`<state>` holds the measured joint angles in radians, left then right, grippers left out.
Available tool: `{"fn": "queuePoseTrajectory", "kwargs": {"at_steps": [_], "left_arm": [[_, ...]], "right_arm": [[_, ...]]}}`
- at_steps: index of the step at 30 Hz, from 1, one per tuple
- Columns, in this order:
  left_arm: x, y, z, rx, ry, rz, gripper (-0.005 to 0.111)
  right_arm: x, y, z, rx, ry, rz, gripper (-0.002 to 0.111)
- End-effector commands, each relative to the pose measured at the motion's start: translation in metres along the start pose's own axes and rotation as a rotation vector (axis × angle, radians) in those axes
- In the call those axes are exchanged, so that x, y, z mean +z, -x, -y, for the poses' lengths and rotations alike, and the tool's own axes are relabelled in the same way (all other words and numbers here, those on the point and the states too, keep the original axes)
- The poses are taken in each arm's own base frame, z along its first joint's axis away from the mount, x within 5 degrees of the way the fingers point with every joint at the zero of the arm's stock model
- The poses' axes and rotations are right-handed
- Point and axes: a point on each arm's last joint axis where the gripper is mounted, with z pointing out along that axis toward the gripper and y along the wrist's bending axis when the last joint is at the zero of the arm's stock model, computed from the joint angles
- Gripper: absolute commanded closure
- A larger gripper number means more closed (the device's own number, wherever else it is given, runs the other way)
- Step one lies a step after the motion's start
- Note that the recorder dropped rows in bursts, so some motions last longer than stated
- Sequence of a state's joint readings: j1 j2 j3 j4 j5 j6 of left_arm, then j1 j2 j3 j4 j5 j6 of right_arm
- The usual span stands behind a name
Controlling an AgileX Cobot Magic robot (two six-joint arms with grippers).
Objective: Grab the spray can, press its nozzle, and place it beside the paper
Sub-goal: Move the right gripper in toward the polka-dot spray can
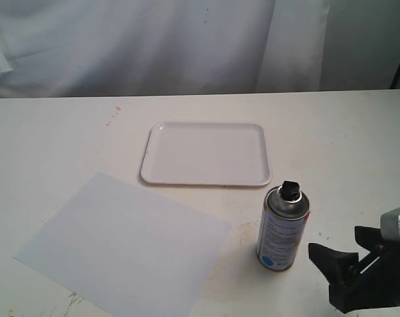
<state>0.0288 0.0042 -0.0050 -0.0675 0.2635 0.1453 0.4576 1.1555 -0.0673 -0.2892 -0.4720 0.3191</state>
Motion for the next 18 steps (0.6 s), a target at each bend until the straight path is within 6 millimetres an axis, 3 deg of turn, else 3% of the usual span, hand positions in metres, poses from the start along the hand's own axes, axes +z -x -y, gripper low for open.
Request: {"fn": "queuePoseTrajectory", "kwargs": {"at_steps": [1, 7, 18], "left_arm": [[0.0, -0.001, 0.0, -0.008, 0.003, 0.0, 0.107], [0.0, -0.001, 0.0, -0.008, 0.003, 0.0, 0.107], [0.0, -0.001, 0.0, -0.008, 0.003, 0.0, 0.107]], "right_arm": [[0.003, -0.003, -0.002, 0.052, 0.024, -0.008, 0.027], [0.014, -0.009, -0.006, 0.015, 0.089, -0.037, 0.027], [0.03, 0.01, -0.007, -0.019, 0.109, -0.012, 0.027]]}}
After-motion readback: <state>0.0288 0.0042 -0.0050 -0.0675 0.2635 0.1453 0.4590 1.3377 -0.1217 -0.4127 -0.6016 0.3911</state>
